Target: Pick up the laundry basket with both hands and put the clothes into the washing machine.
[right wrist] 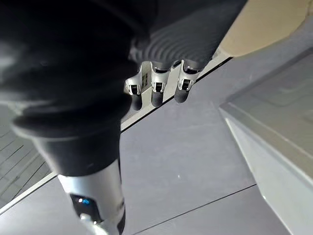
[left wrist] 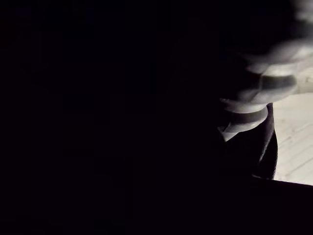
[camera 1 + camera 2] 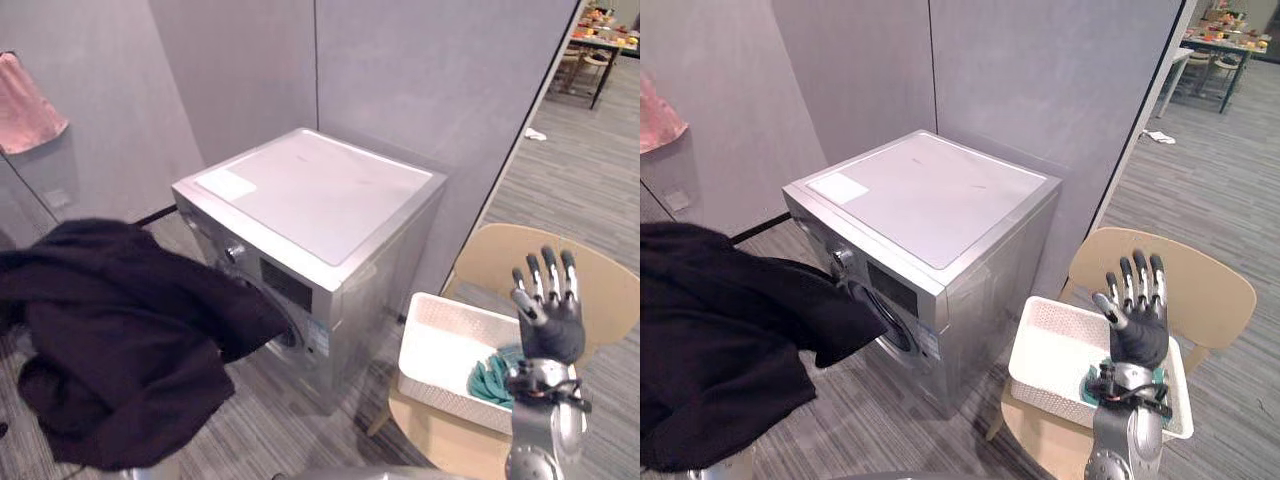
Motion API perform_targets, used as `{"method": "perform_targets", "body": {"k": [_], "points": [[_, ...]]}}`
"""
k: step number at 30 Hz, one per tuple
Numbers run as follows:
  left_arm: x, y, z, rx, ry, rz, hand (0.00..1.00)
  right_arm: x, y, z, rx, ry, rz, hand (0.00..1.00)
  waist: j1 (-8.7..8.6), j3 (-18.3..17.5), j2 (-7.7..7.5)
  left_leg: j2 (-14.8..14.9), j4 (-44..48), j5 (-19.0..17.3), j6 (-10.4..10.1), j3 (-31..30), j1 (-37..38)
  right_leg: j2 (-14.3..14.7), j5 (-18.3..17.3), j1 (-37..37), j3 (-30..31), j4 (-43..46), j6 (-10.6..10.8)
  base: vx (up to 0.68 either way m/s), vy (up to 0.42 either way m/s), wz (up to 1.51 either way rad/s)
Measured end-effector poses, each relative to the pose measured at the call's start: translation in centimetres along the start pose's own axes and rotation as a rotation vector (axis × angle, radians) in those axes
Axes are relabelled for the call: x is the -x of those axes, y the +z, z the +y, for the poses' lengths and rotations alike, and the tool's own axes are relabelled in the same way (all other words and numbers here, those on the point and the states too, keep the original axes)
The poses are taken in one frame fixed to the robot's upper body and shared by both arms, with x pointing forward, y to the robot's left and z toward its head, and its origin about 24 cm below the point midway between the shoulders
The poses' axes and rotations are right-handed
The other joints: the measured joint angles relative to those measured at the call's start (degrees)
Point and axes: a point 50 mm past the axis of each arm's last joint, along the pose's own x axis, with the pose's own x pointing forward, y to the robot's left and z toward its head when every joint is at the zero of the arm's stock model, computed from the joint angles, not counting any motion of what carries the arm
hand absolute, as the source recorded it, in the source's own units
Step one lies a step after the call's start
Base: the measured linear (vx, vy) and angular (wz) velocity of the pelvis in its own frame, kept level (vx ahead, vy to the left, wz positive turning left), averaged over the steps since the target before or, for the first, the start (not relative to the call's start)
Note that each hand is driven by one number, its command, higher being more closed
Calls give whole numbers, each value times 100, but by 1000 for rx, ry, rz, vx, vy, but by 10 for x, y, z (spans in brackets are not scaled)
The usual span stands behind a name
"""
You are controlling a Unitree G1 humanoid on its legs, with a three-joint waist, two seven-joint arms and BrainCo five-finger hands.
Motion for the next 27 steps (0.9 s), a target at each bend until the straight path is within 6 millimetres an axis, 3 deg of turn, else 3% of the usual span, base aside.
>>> {"method": "perform_targets", "body": {"k": [4, 7, 12, 16, 17, 18, 19, 20, 23, 24, 27], "points": [[26, 1, 9, -20, 66, 65, 100, 11, -6, -3, -8, -47, 31, 0, 41, 10, -7, -12, 3, -28, -7, -147, 11, -57, -20, 121, -182, -38, 28, -34, 5, 21], [33, -8, 4, 9, 45, 128, 100, 11, -13, 4, -26, -24, 55, 0, 180, 63, -41, -86, 369, -114, 61, -191, -176, -126, -22, 120, -236, 12, 38, -50, 15, 14], [37, -23, -11, 82, -26, 200, 100, 10, -30, 19, -74, 20, 108, 0, 183, 298, -108, -428, 1172, -554, 272, -154, -415, -424, -238, 62, -222, 438, 87, -66, 57, 6], [33, -33, -23, 139, -64, 206, 100, 11, -56, 27, -83, 60, 216, 0, 162, 789, -258, -471, 1209, -651, 377, 198, -390, -493, -324, -361, -439, 1221, -171, -113, 36, -40], [32, -36, -26, 152, -74, 211, 100, 11, -57, 28, -86, 66, 222, 0, 165, 836, -329, -424, 1158, -637, 398, 213, -384, -433, -398, -476, -476, 1488, -116, -113, -61, -22], [30, -40, -29, 168, -87, 221, 100, 12, -59, 30, -90, 78, 233, 0, 137, 894, -526, -397, 1099, -634, 402, 228, -374, -179, -609, -608, -481, 1918, 30, -82, -93, -13], [31, -43, -30, 174, -87, 230, 100, 12, -59, 30, -90, 83, 232, 0, 124, 901, -624, -410, 1070, -631, 397, 252, -343, -84, -786, -607, -453, 1857, -141, -80, -135, -15], [35, -51, -30, 182, -82, 275, 100, 12, -58, 28, -87, 79, 228, 0, 113, 883, -609, -366, 954, -603, 352, 249, -276, 18, -861, -571, -385, 1755, -214, -28, -99, -23], [39, -57, -37, 216, -103, 311, 100, 12, -55, 22, -74, 57, 212, 0, 131, 796, -461, -133, 631, -594, 344, 246, -228, 297, -654, -515, -303, 1236, -460, 30, -45, -23], [40, -58, -38, 219, -103, 317, 100, 14, -56, 22, -74, 54, 218, 0, 138, 812, -304, -64, 624, -583, 326, 244, -257, 357, -545, -473, -298, 1062, -488, 102, -20, -21], [42, -60, -42, 234, -112, 330, 100, 17, -57, 22, -83, 43, 231, 0, 158, 774, -158, 12, 937, -573, 294, 160, -348, 428, -435, -281, -300, 894, -492, 109, 0, 0]]}}
